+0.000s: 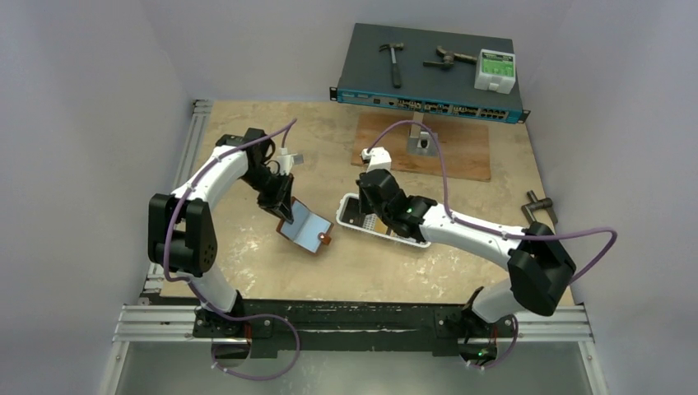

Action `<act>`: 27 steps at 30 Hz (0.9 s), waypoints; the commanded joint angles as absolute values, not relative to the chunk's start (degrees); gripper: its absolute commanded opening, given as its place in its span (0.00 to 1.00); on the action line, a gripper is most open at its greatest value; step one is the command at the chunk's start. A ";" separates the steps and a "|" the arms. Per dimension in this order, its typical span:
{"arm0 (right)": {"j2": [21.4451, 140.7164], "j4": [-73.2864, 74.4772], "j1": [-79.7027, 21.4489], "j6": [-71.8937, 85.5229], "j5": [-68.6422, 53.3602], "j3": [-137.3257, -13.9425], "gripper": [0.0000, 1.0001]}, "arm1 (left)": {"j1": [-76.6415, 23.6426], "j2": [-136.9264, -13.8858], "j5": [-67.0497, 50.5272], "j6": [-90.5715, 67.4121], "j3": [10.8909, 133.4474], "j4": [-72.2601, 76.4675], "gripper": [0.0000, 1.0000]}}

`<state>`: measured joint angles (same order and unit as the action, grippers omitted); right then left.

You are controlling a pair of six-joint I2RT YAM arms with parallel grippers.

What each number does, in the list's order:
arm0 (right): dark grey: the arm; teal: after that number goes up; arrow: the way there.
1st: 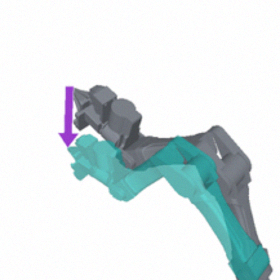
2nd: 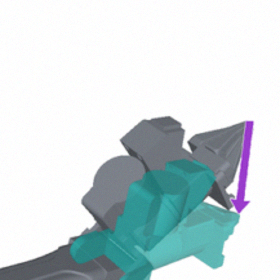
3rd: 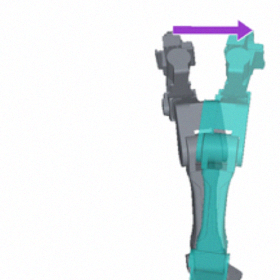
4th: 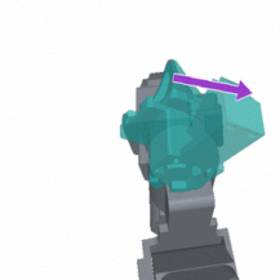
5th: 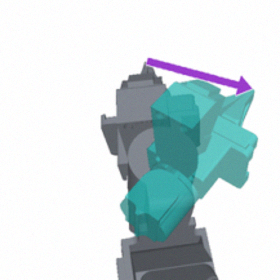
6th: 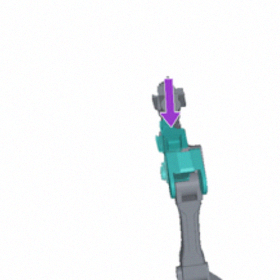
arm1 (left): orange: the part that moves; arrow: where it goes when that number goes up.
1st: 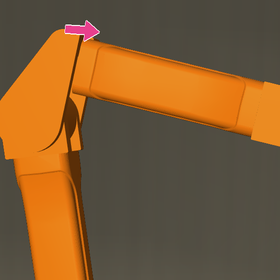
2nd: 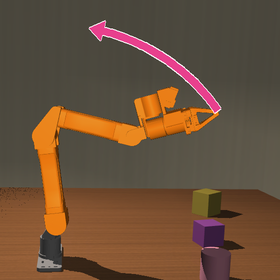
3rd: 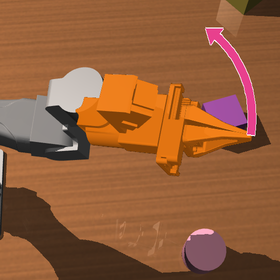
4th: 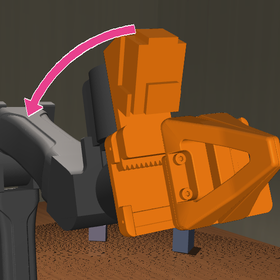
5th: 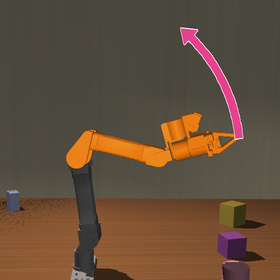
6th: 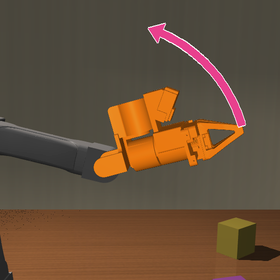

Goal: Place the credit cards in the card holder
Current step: Insert the credit card into the card holder.

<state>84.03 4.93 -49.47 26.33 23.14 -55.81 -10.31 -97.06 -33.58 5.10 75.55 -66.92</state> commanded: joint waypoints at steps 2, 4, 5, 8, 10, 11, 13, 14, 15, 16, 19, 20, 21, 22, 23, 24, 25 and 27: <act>84.53 7.30 -57.83 24.75 27.85 -53.24 0.00 | -9.49 -96.47 -33.99 5.19 76.11 -67.94 0.00; 85.75 7.00 -61.30 28.08 29.30 -51.75 0.00 | -8.91 -96.99 -34.16 5.36 76.65 -68.68 0.00; 85.85 6.04 -62.56 29.03 29.38 -50.81 0.00 | -8.62 -97.15 -34.23 5.36 76.67 -68.77 0.00; 85.45 2.46 -65.39 30.41 30.23 -48.44 0.00 | -7.95 -97.14 -34.28 5.36 76.47 -68.74 0.00; 85.54 0.56 -66.85 30.71 31.27 -47.35 0.00 | -7.78 -97.12 -34.27 5.53 76.39 -68.94 0.00; 85.71 -0.90 -67.66 30.76 32.01 -46.83 0.00 | -7.70 -97.14 -34.32 5.66 76.40 -69.07 0.00; 86.66 -3.88 -69.13 30.68 33.91 -45.58 0.00 | -7.52 -96.88 -34.49 5.69 76.10 -68.96 0.00; 87.15 -5.65 -69.89 30.67 34.94 -44.97 0.00 | -7.43 -96.72 -34.56 5.63 75.97 -68.91 0.00; 87.77 -7.22 -70.70 30.79 36.97 -44.28 0.00 | -7.39 -96.62 -34.69 5.63 75.90 -68.83 0.00; 88.29 -9.01 -71.55 30.82 37.97 -43.66 0.00 | -7.27 -96.49 -34.79 5.65 75.86 -68.87 0.00; 90.26 -10.80 -73.25 32.50 41.47 -43.08 0.00 | -7.29 -96.30 -34.94 5.70 75.76 -68.91 0.00; 90.87 -10.67 -73.85 33.00 42.58 -43.07 0.00 | -7.22 -96.18 -34.98 5.77 75.70 -68.91 0.00; 91.22 -10.76 -74.47 33.15 43.12 -42.93 0.00 | -7.22 -96.16 -35.05 5.80 75.68 -68.95 0.00; 91.71 -10.71 -75.06 33.29 43.60 -42.76 0.00 | -7.21 -96.08 -35.07 5.73 75.63 -68.88 0.00; 91.99 -10.34 -75.54 33.64 44.06 -42.68 0.00 | -7.21 -96.02 -35.14 5.72 75.59 -68.87 0.00; 92.12 -9.80 -75.92 34.15 44.21 -42.64 0.00 | -7.16 -95.94 -35.22 5.72 75.54 -68.82 0.00; 92.23 -9.34 -76.12 34.72 44.21 -42.52 0.00 | -7.12 -95.89 -35.38 5.71 75.58 -68.90 0.00; 92.08 -8.58 -76.58 35.57 43.77 -42.20 0.00 | -7.06 -95.73 -35.55 5.74 75.50 -68.89 0.00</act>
